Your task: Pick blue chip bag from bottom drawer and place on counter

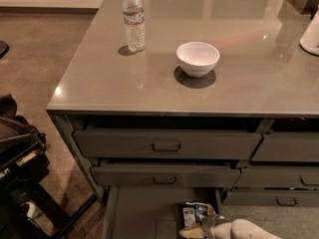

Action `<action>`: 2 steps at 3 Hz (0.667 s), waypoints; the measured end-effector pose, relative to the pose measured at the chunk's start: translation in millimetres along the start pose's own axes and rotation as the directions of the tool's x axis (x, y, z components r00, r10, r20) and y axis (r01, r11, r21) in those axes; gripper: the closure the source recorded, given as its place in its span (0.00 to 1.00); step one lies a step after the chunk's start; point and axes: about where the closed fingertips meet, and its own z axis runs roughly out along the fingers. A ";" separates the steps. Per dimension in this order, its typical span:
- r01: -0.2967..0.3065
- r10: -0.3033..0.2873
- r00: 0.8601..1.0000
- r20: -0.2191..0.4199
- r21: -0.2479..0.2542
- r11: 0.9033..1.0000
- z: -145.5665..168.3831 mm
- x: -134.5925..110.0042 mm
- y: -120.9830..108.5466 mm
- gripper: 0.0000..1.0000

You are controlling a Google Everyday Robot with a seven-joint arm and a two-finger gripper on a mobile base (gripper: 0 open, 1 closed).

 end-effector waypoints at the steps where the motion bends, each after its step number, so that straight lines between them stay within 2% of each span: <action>1: -0.039 0.039 0.998 -0.046 0.003 0.999 16.8 15.8 2.0 0.00; 2: -0.099 0.099 0.992 -0.077 0.002 0.995 51.7 54.4 10.3 0.00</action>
Offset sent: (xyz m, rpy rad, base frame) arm -0.0142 0.0152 -0.0866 0.0003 0.1341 -0.0760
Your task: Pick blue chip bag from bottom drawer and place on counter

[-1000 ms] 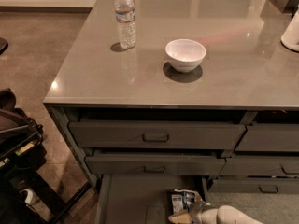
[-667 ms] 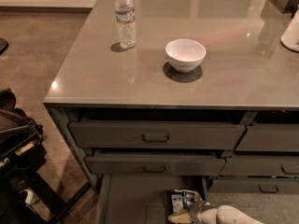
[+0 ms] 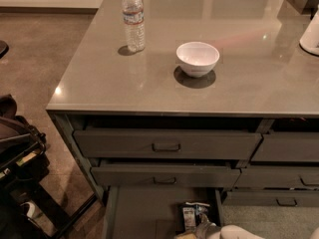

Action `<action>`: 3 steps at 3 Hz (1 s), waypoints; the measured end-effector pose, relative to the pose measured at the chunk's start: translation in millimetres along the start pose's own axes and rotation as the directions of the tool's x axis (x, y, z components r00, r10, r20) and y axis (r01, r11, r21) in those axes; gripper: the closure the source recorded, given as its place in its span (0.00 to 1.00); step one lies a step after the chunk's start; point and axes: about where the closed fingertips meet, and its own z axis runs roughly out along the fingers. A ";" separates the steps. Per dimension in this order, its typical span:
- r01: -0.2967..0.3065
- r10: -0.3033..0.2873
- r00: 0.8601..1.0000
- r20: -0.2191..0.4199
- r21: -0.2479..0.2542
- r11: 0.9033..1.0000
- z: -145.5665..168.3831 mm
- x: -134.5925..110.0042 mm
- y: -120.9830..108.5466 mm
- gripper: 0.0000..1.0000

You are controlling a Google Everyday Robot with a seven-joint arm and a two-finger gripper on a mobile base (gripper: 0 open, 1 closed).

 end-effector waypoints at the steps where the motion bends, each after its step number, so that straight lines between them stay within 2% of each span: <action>1: -0.005 0.005 1.000 -0.002 -0.002 1.000 2.9 2.9 1.0 0.00; 2: -0.005 0.005 1.000 -0.002 -0.002 1.000 3.0 2.9 1.1 0.06; 3: -0.005 0.005 1.000 -0.002 -0.002 1.000 3.0 2.9 1.1 0.30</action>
Offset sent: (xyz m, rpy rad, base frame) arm -0.0013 0.0015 -0.0038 0.0023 0.0042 -0.0018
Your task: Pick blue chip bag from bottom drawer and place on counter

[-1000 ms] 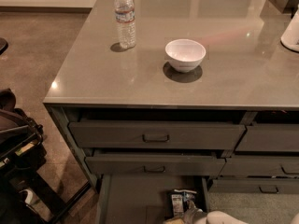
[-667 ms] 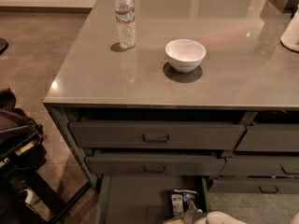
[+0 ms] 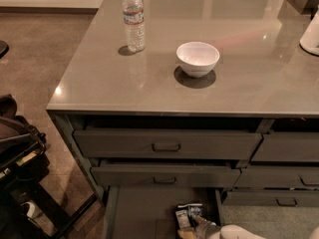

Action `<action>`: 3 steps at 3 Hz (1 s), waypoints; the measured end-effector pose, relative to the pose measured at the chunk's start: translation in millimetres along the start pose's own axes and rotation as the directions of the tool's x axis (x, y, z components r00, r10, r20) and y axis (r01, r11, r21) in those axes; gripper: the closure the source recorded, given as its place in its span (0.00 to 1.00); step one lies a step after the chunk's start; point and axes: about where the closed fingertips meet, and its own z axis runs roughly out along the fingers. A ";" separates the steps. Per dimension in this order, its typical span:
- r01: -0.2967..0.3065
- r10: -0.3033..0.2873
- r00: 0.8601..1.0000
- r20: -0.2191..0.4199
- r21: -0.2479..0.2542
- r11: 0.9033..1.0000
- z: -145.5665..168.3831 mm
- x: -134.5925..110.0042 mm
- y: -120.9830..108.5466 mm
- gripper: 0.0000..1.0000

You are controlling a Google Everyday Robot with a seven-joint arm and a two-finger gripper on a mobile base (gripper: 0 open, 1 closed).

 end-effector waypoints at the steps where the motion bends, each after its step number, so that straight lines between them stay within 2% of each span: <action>1: 0.000 0.000 1.000 0.000 0.000 1.000 0.0 0.0 0.0 0.52; 3: 0.000 0.000 1.000 0.000 0.000 1.000 0.1 0.0 0.1 0.98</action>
Offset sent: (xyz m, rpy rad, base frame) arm 0.0000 0.0000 0.0000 0.0000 0.0000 0.0000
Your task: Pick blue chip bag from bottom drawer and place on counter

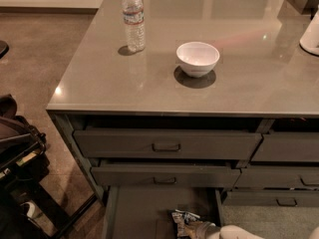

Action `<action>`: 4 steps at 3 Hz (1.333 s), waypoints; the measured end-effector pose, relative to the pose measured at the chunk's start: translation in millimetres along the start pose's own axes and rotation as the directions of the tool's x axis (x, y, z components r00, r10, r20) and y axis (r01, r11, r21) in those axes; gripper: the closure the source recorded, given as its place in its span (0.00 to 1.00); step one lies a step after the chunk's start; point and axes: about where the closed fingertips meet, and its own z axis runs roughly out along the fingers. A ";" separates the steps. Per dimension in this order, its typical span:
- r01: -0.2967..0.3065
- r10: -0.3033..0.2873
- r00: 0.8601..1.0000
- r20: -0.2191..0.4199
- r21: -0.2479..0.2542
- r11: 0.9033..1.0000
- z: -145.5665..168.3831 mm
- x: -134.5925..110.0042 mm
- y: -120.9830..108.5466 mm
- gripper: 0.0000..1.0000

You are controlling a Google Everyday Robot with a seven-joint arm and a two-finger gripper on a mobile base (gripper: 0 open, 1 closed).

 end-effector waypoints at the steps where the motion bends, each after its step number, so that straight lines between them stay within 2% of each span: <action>1: 0.000 0.000 1.000 0.000 0.000 1.000 0.0 0.0 0.0 1.00; 2: -0.004 0.006 1.000 0.028 -0.049 0.999 -8.1 -7.0 4.6 1.00; 3: -0.005 0.023 0.992 0.125 -0.139 0.990 -54.8 -40.6 22.4 1.00; 4: -0.007 0.042 0.969 0.245 -0.144 0.990 -133.2 -86.4 34.1 1.00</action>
Offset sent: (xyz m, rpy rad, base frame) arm -0.0035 0.0000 0.0388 0.1626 -0.0213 0.0645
